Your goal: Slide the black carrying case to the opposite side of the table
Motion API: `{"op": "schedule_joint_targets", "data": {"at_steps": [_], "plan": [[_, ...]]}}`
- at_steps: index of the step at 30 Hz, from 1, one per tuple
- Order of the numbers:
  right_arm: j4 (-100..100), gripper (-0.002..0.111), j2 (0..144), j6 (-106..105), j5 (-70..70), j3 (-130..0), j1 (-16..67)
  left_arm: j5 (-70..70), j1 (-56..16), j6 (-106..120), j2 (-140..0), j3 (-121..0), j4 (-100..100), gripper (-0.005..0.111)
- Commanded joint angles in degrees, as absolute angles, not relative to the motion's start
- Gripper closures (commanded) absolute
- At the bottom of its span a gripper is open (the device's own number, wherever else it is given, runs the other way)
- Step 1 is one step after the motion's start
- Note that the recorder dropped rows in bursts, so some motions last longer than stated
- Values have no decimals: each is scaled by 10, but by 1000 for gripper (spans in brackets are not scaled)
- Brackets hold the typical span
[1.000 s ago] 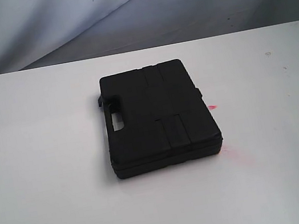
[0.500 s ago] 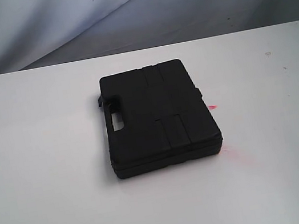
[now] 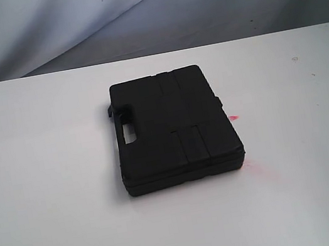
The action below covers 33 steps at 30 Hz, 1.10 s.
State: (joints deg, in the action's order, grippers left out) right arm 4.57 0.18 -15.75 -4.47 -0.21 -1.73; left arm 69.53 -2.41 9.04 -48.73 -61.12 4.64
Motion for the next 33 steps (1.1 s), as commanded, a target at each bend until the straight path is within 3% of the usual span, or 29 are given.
{"op": "schedule_joint_targets", "data": {"at_steps": [1,10,16,25,33], "plan": [[48,108,0,-160,-45,0,-17,700,-23,76,-541,-616,51,107],[48,108,0,-160,-45,0,-17,694,-23,76,-644,-623,85,107],[48,108,0,-160,-45,0,-17,700,-23,29,-749,-713,132,107],[48,108,0,-160,-45,0,-17,582,-168,-76,-850,-716,51,107],[48,108,0,-160,-45,0,-17,571,-233,-118,-957,-772,44,107]]}}
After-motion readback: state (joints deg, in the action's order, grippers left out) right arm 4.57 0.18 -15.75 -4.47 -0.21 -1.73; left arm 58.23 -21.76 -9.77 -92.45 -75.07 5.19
